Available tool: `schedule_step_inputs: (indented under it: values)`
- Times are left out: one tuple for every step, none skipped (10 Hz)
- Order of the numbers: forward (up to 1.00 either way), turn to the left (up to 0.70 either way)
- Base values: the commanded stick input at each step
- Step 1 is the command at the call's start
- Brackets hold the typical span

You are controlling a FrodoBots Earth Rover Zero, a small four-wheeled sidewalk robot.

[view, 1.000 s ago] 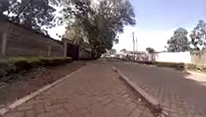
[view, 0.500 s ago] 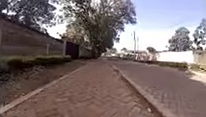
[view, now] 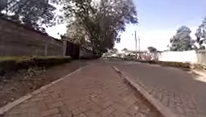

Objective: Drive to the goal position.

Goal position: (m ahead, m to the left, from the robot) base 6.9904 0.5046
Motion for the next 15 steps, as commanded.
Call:
schedule_step_inputs:
  values:
    - [0.70, 0.00]
    - [0.70, 0.00]
    - [0.70, 0.00]
    - [0.70, 0.00]
    - [0.70, 0.00]
    - [0.70, 0.00]
    - [0.70, 0.00]
    - [0.70, 0.00]
    - [0.70, 0.00]
    - [0.70, 0.00]
    - [0.70, 0.00]
    - [0.70, 0.00]
    - [0.70, 0.00]
    - [0.70, 0.00]
    - [0.70, 0.00]
